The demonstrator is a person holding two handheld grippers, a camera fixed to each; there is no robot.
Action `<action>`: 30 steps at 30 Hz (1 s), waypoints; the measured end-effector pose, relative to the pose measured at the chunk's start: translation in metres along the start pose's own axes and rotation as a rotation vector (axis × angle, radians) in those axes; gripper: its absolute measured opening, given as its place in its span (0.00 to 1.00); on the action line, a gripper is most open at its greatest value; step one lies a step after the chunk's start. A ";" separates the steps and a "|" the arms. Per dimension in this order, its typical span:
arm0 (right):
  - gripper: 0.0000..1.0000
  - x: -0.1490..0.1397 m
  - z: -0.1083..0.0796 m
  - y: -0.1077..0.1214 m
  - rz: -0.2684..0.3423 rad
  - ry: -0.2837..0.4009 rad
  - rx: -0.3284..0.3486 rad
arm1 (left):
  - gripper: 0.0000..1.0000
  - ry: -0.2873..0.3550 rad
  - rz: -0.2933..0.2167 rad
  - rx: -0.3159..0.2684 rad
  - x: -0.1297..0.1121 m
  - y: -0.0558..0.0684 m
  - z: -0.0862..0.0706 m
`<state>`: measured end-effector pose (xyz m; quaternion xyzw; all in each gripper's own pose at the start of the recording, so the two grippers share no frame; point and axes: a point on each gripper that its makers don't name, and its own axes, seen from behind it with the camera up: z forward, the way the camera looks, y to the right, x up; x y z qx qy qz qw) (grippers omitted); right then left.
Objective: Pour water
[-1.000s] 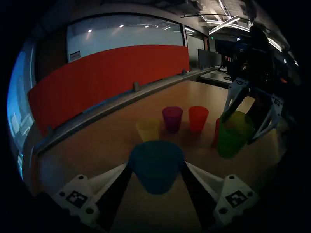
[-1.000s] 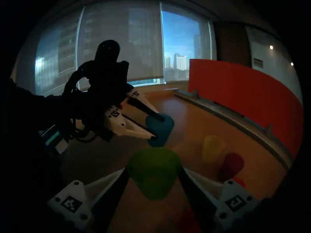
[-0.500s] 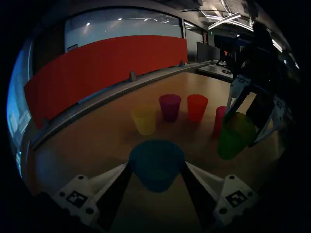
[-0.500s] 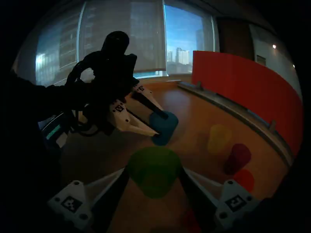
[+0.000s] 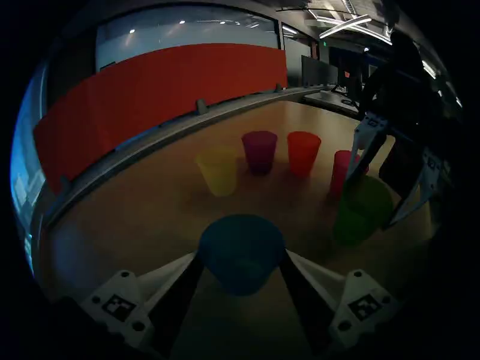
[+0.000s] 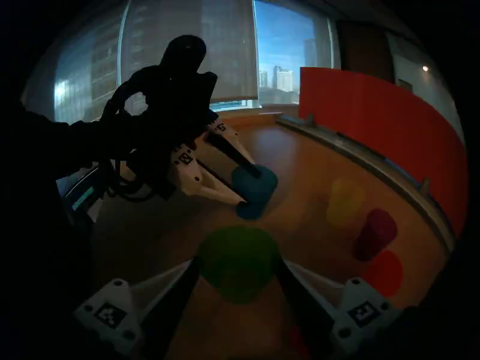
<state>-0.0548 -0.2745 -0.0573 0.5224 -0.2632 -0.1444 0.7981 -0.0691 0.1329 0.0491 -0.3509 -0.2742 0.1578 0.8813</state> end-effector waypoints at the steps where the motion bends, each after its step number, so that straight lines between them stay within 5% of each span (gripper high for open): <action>1: 0.92 -0.001 0.001 0.000 0.001 -0.002 0.001 | 0.87 -0.002 0.000 -0.001 -0.001 0.000 0.001; 30: 0.94 -0.026 0.011 -0.005 -0.003 -0.046 -0.006 | 0.87 -0.019 -0.010 0.003 -0.018 0.002 0.003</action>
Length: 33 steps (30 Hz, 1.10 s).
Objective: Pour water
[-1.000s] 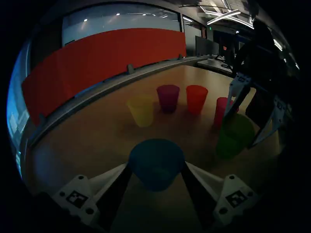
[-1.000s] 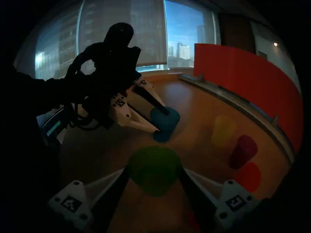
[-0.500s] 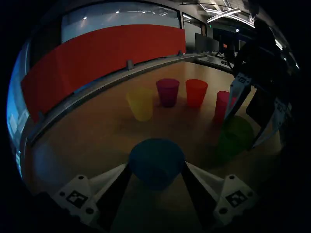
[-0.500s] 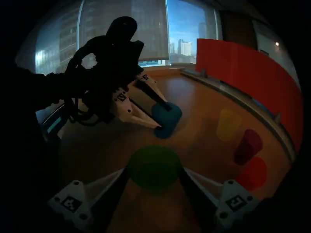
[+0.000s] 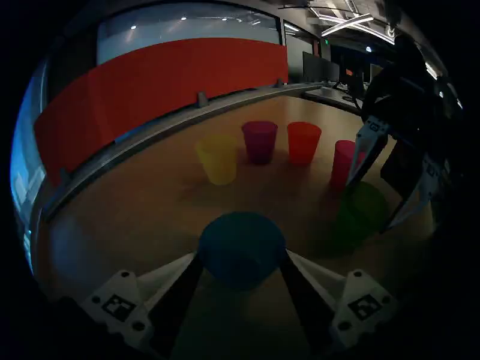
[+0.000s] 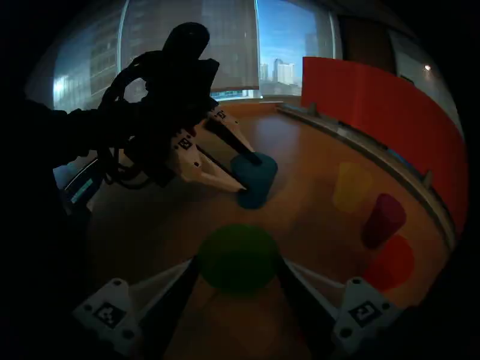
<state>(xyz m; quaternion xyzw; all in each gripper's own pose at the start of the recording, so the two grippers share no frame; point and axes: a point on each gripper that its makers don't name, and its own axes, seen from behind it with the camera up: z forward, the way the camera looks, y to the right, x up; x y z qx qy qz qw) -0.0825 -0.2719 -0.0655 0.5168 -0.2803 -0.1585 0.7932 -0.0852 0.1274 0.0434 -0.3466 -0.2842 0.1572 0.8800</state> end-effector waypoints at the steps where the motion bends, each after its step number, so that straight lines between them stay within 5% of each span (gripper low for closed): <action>1: 0.94 0.000 0.000 0.000 0.001 0.000 -0.001 | 0.87 -0.001 0.000 0.001 0.000 0.000 0.000; 18: 1.00 -0.016 -0.003 0.000 -0.019 -0.023 -0.028 | 0.87 -0.004 -0.001 0.007 -0.003 -0.001 -0.002; 26: 1.00 -0.015 -0.006 0.001 -0.019 -0.020 -0.031 | 1.00 -0.013 0.006 0.025 -0.006 -0.006 -0.003; 33: 1.00 -0.013 -0.009 0.001 -0.024 -0.016 -0.033 | 1.00 -0.016 0.005 0.024 -0.005 -0.005 -0.004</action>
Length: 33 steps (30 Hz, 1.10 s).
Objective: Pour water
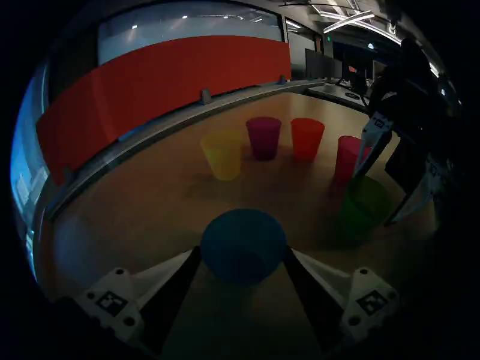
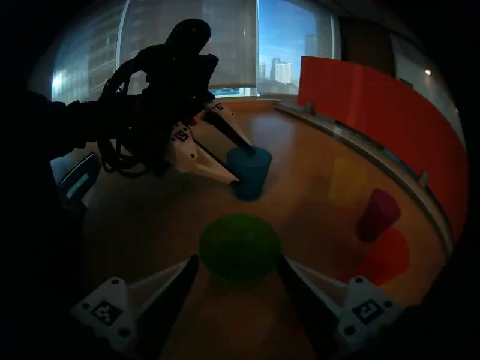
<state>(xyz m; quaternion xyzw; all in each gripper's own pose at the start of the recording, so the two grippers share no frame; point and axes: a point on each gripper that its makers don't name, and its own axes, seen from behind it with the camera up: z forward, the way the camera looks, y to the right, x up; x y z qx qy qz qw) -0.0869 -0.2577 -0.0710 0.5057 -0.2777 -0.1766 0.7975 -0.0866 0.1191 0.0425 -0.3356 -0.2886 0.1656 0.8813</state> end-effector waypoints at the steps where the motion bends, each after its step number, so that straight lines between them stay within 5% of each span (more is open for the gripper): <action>1: 1.00 0.000 -0.001 0.000 -0.001 0.000 0.000 | 1.00 0.000 -0.002 -0.001 0.000 0.000 -0.001; 16: 1.00 -0.007 -0.026 0.005 -0.006 0.000 -0.038 | 1.00 -0.009 -0.014 0.025 -0.010 -0.002 -0.017; 33: 0.99 -0.008 -0.072 0.004 0.014 0.044 -0.102 | 1.00 0.019 -0.060 0.075 -0.015 -0.004 -0.055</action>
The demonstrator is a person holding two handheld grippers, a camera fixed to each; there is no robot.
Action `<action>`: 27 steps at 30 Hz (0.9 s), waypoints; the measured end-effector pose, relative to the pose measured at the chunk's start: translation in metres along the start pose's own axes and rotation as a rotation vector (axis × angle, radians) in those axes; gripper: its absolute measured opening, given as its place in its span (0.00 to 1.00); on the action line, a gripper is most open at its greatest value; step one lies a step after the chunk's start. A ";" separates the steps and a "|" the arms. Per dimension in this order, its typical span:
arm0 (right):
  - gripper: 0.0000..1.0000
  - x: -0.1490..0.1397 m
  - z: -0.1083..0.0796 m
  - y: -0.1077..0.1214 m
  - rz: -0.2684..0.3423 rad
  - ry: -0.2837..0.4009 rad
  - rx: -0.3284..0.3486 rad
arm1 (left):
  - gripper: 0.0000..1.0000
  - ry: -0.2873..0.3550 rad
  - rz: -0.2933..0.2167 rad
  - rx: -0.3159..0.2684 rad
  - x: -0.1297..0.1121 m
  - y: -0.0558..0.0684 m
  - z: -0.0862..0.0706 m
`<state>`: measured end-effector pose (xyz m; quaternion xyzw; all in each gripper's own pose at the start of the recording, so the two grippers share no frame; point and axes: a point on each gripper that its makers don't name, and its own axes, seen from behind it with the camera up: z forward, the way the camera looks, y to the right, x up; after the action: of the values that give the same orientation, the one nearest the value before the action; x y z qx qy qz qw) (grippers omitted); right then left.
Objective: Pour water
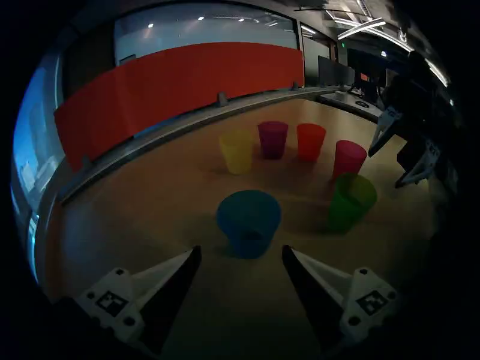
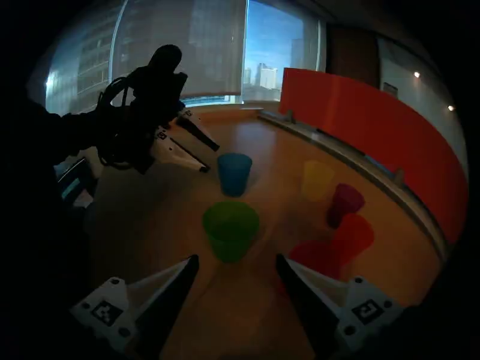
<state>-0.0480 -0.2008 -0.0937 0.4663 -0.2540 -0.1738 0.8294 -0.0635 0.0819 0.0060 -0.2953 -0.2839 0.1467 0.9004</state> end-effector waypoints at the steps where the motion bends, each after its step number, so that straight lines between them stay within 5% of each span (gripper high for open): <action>1: 0.99 0.000 -0.001 0.000 -0.001 0.004 -0.002 | 1.00 0.005 -0.003 0.003 0.001 0.000 -0.002; 14: 0.99 0.006 -0.026 0.010 0.042 0.081 -0.096 | 1.00 0.104 -0.050 0.098 0.011 -0.009 -0.029; 27: 0.99 0.014 -0.069 0.059 0.138 0.221 -0.304 | 1.00 0.296 -0.139 0.257 0.039 -0.040 -0.065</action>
<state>0.0066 -0.1313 -0.0693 0.3334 -0.1637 -0.1010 0.9230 0.0101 0.0387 0.0042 -0.1761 -0.1471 0.0742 0.9705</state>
